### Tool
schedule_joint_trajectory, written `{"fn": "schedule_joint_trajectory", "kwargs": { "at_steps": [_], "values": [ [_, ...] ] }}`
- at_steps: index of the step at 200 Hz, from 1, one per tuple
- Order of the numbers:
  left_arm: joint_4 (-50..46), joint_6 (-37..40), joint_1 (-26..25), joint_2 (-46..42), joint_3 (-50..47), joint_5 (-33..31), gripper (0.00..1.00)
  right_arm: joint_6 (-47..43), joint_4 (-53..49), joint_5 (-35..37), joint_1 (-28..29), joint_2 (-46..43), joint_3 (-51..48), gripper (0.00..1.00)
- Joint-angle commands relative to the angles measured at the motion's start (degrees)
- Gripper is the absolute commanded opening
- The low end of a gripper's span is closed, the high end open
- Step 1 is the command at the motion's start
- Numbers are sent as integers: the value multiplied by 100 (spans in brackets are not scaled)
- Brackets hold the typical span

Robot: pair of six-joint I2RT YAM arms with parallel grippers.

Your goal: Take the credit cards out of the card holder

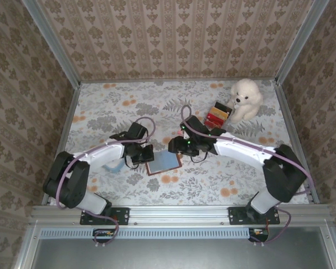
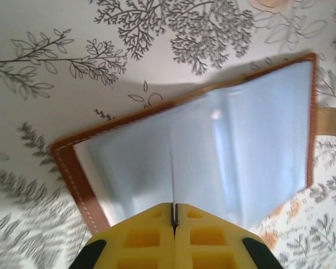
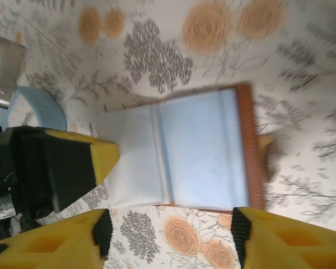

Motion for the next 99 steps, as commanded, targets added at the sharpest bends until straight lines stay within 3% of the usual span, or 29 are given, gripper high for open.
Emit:
{"fn": "schedule_joint_trajectory", "kwargs": {
  "at_steps": [1,27,99],
  "values": [
    [-1287,844,43,-279,488,-254,0,-202,-433,775,-103,-435,-260,68],
    [-1824,1084,35,-213,874,-300,0,-277,-409,1003,-252,-808,-485,73],
    [-1564,513,-502,639,1647,-329,0,-91,-450,582,-766,-1338,-916,73]
  ]
}}
